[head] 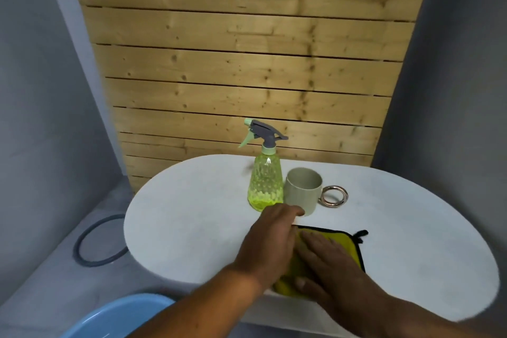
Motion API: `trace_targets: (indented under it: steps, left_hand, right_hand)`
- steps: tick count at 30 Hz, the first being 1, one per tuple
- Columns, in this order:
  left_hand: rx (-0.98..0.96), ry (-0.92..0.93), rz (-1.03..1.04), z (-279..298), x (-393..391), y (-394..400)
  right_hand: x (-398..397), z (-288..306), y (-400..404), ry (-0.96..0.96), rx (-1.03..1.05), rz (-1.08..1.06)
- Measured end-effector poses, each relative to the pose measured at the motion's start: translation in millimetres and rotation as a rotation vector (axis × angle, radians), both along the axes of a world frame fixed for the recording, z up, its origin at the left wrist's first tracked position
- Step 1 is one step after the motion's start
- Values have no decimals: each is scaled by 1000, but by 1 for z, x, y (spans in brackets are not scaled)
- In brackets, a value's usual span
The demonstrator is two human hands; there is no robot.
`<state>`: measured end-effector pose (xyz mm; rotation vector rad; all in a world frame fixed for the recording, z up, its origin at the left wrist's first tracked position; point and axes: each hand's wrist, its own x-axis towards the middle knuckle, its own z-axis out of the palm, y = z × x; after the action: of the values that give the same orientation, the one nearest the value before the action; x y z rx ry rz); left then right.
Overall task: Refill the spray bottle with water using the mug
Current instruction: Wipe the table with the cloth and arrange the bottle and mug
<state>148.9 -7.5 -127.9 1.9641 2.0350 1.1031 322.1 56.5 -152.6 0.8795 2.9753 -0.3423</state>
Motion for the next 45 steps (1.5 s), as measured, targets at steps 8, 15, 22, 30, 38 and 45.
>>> trace_targets:
  steps: [8, 15, 22, 30, 38, 45]
  left_hand:
    - [-461, 639, -157, 113, 7, 102]
    - [-869, 820, -161, 120, 7, 146]
    - [-712, 710, -116, 169, 0, 160]
    - [-756, 756, -124, 177, 5, 165]
    - [-807, 758, -127, 135, 13, 151]
    - [-851, 716, -153, 119, 15, 146]
  right_hand:
    - [2, -26, 11, 41, 198, 111]
    - [4, -35, 41, 69, 247, 62]
    - [-19, -25, 89, -7, 169, 42]
    - [-62, -7, 131, -40, 166, 68]
    - [14, -36, 44, 71, 295, 235]
    - [12, -47, 30, 1, 336, 187]
